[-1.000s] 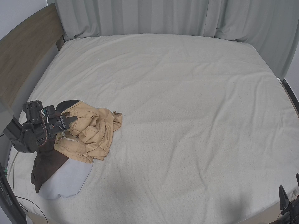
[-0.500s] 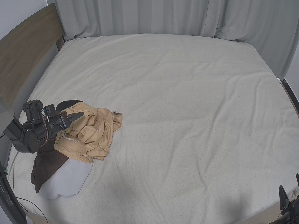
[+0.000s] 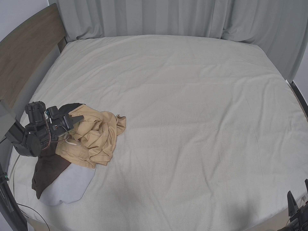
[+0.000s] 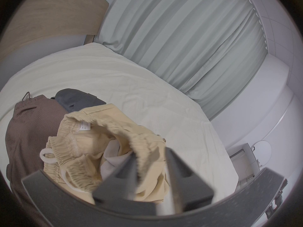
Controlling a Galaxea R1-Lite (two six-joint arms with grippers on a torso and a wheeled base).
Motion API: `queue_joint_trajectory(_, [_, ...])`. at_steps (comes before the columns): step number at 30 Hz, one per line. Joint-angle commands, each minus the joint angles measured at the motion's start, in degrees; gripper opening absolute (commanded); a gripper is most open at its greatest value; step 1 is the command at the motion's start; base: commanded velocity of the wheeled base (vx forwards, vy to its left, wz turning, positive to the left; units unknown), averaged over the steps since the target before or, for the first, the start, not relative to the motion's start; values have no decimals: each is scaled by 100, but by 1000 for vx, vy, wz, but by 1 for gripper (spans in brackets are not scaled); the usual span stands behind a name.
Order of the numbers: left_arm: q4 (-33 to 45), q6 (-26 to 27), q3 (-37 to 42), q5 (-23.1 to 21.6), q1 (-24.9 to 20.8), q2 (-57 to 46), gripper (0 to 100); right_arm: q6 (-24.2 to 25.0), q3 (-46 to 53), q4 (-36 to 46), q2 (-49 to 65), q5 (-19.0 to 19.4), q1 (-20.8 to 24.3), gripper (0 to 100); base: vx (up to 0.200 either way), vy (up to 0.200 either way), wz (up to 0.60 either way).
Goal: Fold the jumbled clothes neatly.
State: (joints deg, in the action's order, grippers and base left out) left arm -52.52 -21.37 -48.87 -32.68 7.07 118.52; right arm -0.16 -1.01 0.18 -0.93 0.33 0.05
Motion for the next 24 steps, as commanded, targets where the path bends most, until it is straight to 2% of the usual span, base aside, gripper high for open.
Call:
queue_joint_trajectory(1, [-4,1,0,-10,5,14,0,-2,101,-1,49,2,4,100,0,0,0])
queue_joint_trajectory(14, [-198,10,361,-142,-13,-233,0,-2,101,-1,49,2,4,100,0,0,0])
queue_joint_trajectory(24, [-277,10,1152,-529,-65,-1103,0,-2,101,-1,49,2,4,100,0,0,0])
